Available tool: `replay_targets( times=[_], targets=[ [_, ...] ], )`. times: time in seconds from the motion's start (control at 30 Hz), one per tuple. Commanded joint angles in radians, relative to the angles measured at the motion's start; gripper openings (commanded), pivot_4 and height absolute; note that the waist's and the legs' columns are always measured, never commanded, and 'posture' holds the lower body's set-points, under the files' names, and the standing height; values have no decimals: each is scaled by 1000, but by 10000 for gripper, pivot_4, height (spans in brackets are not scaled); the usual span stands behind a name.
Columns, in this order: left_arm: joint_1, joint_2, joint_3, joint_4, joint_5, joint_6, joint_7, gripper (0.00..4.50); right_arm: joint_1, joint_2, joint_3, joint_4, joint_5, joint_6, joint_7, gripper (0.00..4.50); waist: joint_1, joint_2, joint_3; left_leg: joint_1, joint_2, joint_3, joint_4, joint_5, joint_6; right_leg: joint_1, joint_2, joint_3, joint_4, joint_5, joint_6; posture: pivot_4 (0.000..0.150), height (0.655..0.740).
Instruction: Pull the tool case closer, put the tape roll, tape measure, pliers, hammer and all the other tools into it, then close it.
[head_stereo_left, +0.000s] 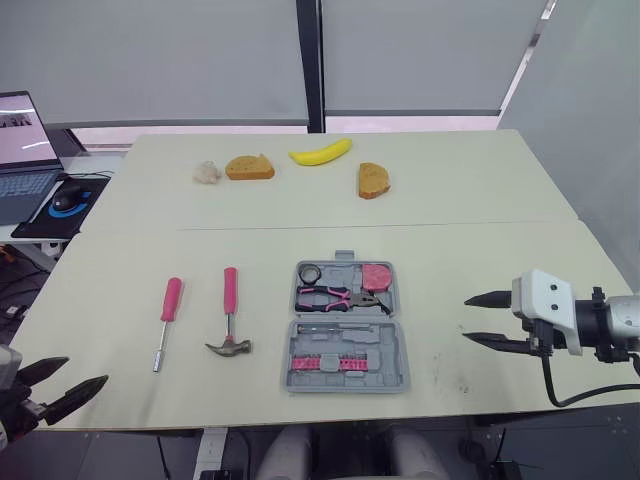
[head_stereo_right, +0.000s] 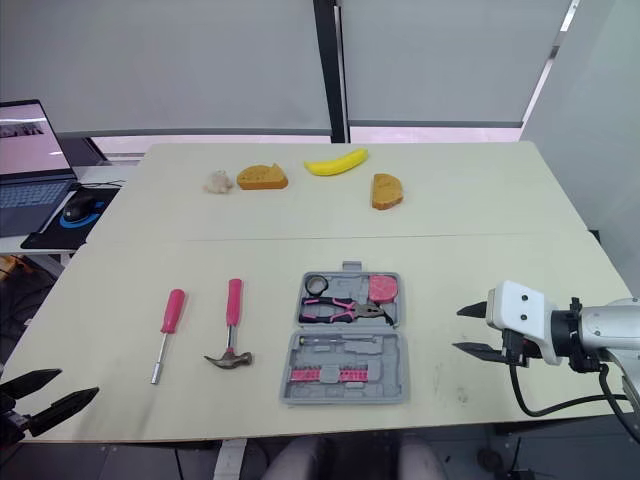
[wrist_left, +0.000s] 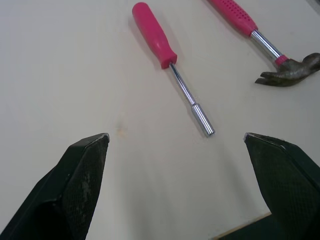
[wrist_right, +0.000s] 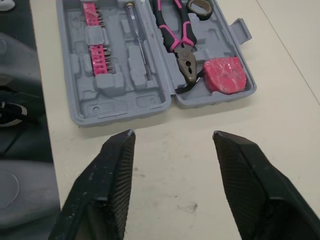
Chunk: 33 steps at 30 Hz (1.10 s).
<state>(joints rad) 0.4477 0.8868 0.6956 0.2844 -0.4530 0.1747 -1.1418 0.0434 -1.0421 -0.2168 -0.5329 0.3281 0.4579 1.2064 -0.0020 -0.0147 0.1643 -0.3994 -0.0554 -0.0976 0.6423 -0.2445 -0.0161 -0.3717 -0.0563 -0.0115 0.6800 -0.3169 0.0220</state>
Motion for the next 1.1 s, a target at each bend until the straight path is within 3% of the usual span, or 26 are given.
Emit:
replay_targets(
  times=[0.03,0.1,0.47,0.73,0.93,1.1],
  targets=[
    [-2,1,25,-2,-2,-19,0,45000,-1,-26,-29,6,15,-35,22,38604,1,0,0,0,0,0,0,0,0,0,0,0,0,0,0,1500,7400],
    [-8,2,22,-1,-4,-19,1,45000,0,-29,-25,16,17,-45,22,44842,2,0,0,0,0,0,0,0,0,0,0,0,0,0,0,1500,7400],
    [-38,5,5,-9,3,-18,-3,45000,-1,-17,-1,25,19,-68,7,44842,2,0,0,0,0,1,0,0,0,0,0,0,0,0,0,1500,7400],
    [-43,1,-20,-260,-8,73,49,45000,-29,-1,30,23,20,-75,-13,44842,2,0,0,-1,0,1,0,0,0,0,0,0,0,0,0,1500,7400],
    [-145,11,-100,-372,-24,177,104,45000,-94,46,100,-7,13,-64,-70,44842,2,0,0,-1,0,1,0,0,0,0,0,0,0,0,0,1500,7400],
    [-213,-39,-183,-463,-26,347,253,45000,-165,85,172,-70,43,-4,-107,44842,-1,0,0,0,0,1,0,0,0,0,1,0,1,0,0,1500,7400]
  ],
)
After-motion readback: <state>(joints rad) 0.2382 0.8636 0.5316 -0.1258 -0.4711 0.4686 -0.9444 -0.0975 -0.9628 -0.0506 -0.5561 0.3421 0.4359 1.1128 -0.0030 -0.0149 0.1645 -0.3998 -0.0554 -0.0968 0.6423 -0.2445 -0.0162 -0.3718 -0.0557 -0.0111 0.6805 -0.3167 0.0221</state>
